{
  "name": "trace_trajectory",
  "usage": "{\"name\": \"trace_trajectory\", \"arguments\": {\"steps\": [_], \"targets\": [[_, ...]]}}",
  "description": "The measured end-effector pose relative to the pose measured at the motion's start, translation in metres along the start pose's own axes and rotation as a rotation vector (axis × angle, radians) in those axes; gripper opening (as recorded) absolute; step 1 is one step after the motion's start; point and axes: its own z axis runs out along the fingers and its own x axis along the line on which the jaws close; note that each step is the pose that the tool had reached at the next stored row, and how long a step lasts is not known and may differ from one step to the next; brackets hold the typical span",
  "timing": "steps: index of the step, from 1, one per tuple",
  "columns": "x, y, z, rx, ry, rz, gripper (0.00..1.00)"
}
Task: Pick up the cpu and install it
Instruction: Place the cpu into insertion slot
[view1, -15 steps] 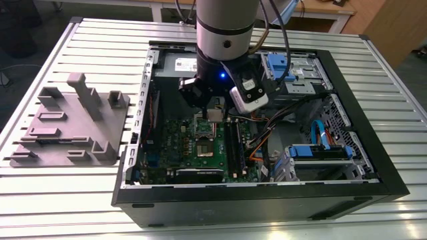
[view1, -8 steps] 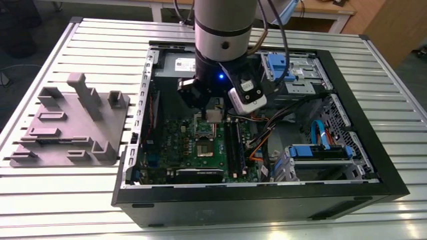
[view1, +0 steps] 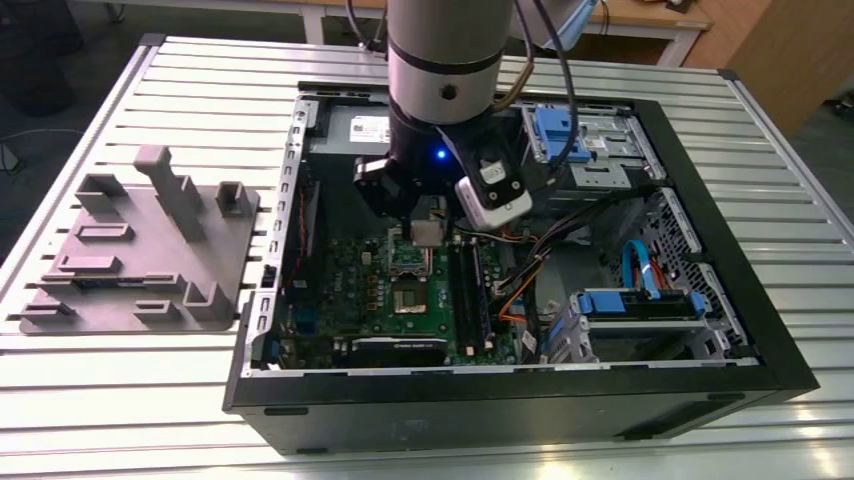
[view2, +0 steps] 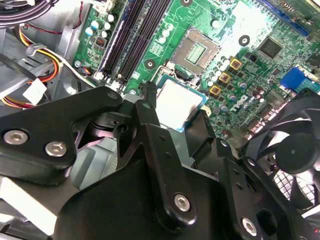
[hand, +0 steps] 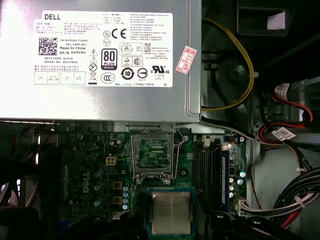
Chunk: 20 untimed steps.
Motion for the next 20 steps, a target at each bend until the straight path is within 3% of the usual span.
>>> {"name": "trace_trajectory", "arguments": {"steps": [11, 20], "targets": [[0.0076, -0.0027, 0.0078, 0.0002, 0.0, 0.0, 0.47], [0.0087, -0.0034, 0.0198, 0.0009, 0.0, 0.0, 0.47]]}}
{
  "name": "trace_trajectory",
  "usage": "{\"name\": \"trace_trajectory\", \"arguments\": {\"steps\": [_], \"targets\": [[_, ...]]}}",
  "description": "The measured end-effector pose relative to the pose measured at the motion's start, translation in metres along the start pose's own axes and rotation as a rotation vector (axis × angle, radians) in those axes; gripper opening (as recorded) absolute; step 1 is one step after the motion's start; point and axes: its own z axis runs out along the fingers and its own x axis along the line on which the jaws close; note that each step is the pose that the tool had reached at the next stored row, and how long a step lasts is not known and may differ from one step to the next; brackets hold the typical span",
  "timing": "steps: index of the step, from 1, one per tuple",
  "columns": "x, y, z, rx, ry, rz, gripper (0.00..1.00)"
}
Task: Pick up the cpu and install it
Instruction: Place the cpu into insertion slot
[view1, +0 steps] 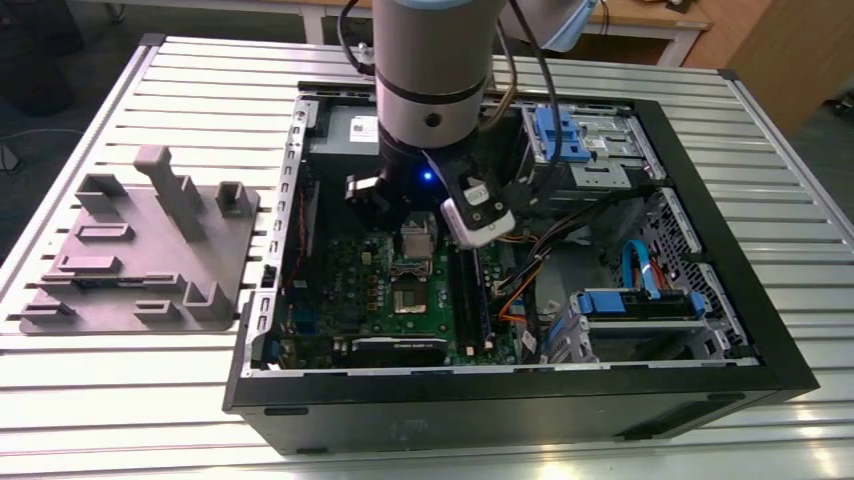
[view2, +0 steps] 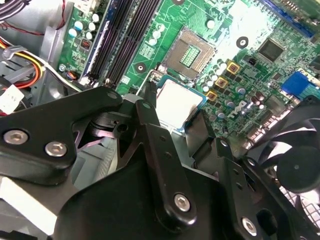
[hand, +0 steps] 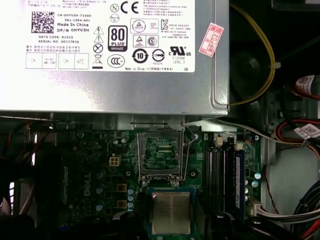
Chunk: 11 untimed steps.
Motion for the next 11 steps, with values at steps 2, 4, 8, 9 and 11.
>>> {"name": "trace_trajectory", "arguments": {"steps": [2, 4, 8, 9, 11], "targets": [[0.0001, -0.0004, 0.0006, 0.0001, 0.0, 0.0, 0.47], [0.0, -0.001, 0.0013, -0.0001, -0.0001, 0.0, 0.47], [0.0001, -0.0043, 0.0023, 0.0, 0.0, 0.0, 0.47], [0.0003, -0.0054, 0.0026, -0.0001, -0.0002, 0.0, 0.47], [0.0004, -0.0071, 0.0034, -0.0001, -0.0004, 0.0, 0.47]]}}
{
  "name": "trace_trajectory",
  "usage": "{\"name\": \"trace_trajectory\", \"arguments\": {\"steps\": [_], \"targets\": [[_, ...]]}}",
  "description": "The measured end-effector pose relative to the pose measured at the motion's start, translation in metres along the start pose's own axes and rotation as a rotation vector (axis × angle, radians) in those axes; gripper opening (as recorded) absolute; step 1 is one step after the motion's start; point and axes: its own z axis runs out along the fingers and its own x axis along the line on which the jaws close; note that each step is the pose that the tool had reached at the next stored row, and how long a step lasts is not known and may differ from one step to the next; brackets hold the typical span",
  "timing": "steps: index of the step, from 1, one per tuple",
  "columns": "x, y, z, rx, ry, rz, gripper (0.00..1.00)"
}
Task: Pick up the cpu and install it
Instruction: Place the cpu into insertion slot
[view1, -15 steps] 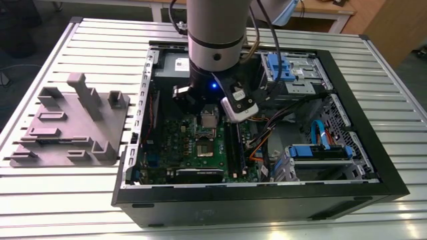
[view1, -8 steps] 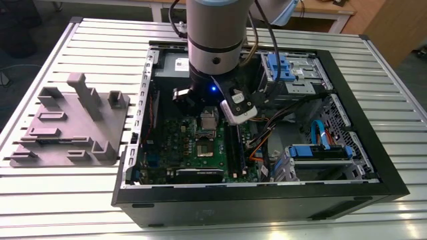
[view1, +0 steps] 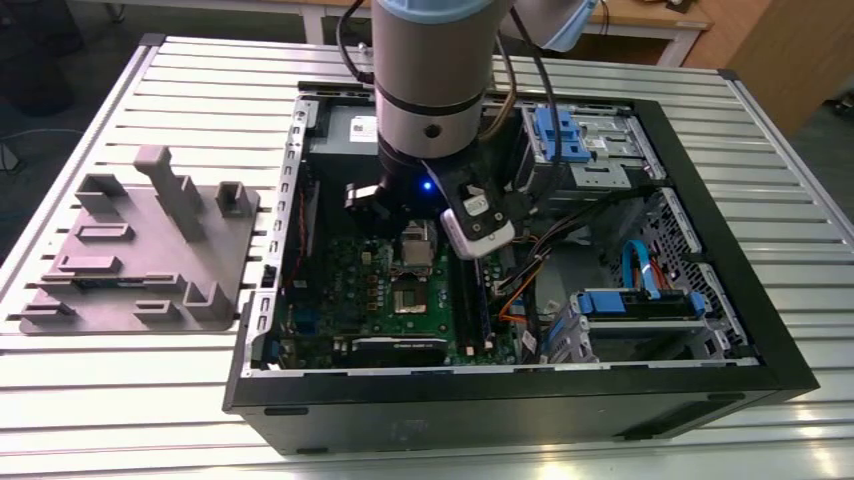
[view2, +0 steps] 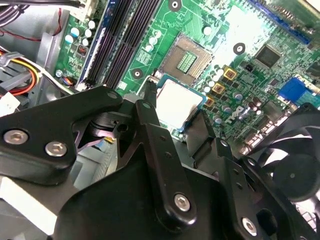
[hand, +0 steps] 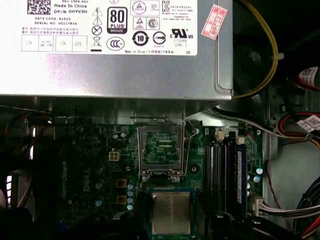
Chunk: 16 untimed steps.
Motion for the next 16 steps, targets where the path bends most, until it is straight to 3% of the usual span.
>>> {"name": "trace_trajectory", "arguments": {"steps": [16], "targets": [[0.0001, -0.0036, 0.0038, 0.0011, 0.0, 0.0, 0.47]]}}
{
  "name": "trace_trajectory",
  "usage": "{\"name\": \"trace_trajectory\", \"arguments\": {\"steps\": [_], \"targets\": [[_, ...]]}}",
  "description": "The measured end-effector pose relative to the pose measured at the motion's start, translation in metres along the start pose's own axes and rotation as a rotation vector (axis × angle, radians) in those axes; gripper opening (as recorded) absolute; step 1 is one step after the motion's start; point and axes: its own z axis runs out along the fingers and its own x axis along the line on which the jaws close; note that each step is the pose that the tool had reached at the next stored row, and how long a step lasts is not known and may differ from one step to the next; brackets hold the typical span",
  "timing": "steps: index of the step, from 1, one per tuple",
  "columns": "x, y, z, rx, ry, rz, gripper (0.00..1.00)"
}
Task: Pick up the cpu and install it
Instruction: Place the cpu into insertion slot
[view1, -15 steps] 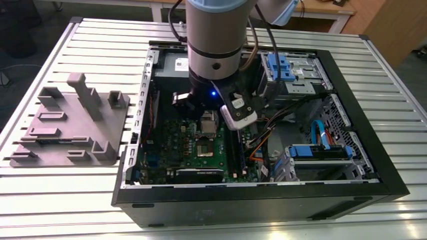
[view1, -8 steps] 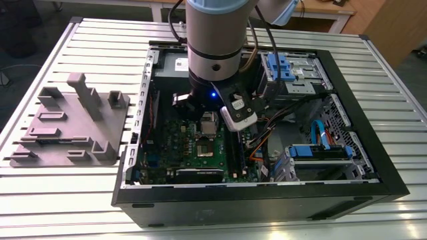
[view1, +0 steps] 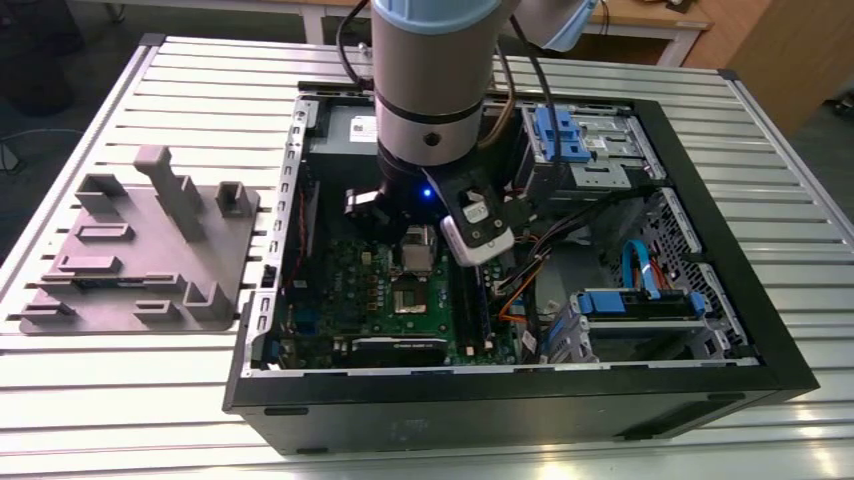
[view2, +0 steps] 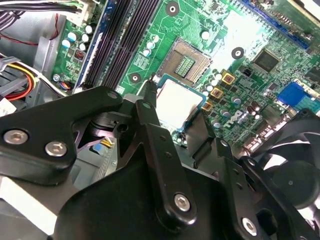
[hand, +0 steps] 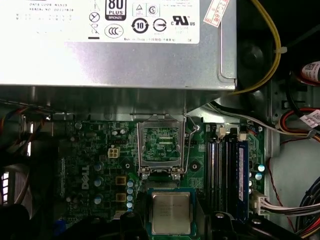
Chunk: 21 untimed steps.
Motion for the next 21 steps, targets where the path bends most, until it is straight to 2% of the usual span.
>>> {"name": "trace_trajectory", "arguments": {"steps": [4, 12, 18, 21], "targets": [[0.0001, -0.002, 0.0025, -0.0001, 0.0, 0.0, 0.47], [0.0006, -0.006, 0.0152, 0.0, 0.0, 0.0, 0.47], [0.0008, -0.0119, 0.0198, -0.0001, 0.0, 0.0, 0.47], [0.001, -0.0133, 0.0248, -0.0002, -0.0001, 0.0, 0.47]]}}
